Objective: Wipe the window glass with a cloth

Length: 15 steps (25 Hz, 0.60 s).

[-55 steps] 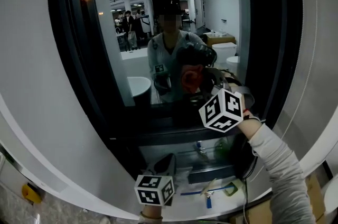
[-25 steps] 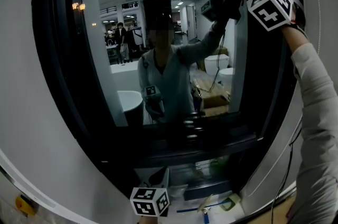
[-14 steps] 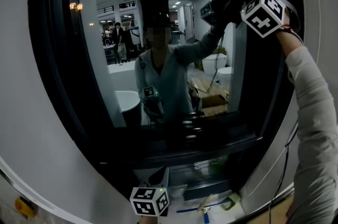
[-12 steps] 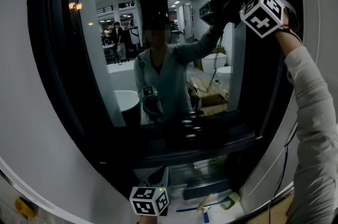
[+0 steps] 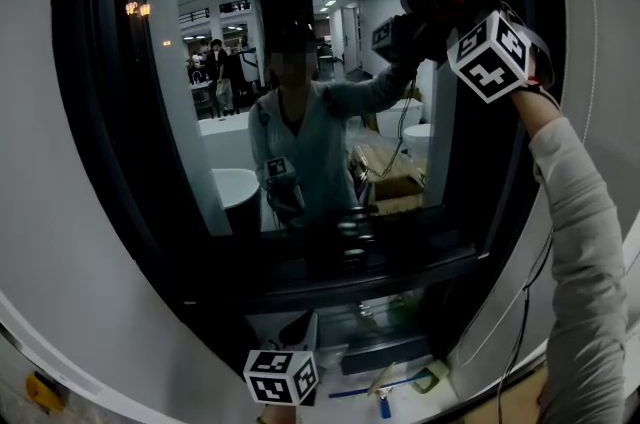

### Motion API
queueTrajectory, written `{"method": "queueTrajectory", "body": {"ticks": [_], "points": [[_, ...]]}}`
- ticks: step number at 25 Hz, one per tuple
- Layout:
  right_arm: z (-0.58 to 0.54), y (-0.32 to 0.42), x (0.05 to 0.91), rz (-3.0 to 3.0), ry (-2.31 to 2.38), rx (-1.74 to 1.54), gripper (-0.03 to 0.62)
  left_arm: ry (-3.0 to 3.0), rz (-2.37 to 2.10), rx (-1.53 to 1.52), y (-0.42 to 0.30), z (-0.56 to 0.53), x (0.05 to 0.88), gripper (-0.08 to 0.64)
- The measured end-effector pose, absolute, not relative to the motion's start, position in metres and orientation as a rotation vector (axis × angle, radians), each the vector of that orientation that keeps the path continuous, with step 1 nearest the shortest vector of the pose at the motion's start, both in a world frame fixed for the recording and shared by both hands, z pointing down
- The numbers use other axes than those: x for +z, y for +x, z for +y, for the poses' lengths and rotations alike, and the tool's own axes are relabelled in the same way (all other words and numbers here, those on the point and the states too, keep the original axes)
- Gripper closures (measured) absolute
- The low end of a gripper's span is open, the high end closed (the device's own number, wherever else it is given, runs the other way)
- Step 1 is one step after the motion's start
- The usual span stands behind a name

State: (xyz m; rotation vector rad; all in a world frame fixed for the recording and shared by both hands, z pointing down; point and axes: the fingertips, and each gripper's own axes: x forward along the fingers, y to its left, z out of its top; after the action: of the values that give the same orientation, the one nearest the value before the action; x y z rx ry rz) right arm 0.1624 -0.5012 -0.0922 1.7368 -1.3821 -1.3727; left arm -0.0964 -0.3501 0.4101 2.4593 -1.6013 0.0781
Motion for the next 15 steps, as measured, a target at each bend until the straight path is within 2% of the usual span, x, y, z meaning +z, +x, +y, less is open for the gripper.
{"method": "queueTrajectory", "body": {"ticks": [15], "points": [[-0.502, 0.155, 0.001, -1.491, 1.624, -1.343, 0.531, 2.468, -1.596, 0.068, -0.088, -0.343, 0.409, 0.555]]}}
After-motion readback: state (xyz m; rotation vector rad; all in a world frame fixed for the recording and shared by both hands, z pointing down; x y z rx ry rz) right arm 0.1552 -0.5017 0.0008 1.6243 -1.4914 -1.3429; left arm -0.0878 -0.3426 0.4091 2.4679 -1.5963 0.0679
